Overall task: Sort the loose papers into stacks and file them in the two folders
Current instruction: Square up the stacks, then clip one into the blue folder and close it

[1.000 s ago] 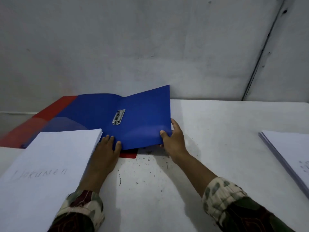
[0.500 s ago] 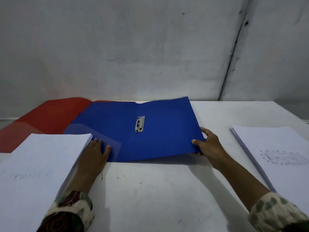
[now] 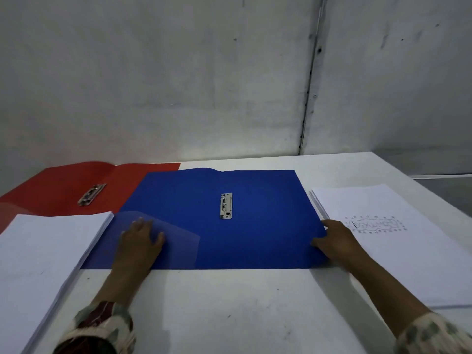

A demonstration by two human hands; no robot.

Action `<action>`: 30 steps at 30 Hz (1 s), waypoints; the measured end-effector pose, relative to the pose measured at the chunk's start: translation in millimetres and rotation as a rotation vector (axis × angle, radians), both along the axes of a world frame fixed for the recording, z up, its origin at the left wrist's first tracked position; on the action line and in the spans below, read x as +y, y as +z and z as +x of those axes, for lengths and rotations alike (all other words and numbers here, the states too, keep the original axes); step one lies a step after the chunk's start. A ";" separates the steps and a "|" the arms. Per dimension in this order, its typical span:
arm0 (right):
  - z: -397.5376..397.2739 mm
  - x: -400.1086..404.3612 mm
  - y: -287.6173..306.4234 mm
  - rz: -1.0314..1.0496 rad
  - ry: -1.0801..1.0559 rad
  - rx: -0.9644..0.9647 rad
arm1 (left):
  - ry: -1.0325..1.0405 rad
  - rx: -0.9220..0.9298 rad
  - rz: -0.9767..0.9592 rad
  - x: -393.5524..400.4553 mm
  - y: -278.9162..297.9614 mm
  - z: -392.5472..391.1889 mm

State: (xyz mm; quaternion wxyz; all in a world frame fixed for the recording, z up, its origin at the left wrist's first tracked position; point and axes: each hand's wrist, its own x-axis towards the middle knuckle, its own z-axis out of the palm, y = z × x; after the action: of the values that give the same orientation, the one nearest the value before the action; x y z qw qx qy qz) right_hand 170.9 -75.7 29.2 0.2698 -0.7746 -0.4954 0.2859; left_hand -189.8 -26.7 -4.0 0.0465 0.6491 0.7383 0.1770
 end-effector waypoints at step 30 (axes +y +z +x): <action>185.7 -36.6 -13.8 -0.085 -0.394 -0.377 | -0.671 -0.057 -0.232 -42.9 -3.5 302.6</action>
State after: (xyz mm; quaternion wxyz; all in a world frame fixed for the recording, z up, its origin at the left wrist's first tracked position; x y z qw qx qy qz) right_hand 356.7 -112.2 15.4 0.1907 -0.9061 -0.3644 0.0994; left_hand 112.8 -69.6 -7.5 0.1961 0.8407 0.4976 0.0849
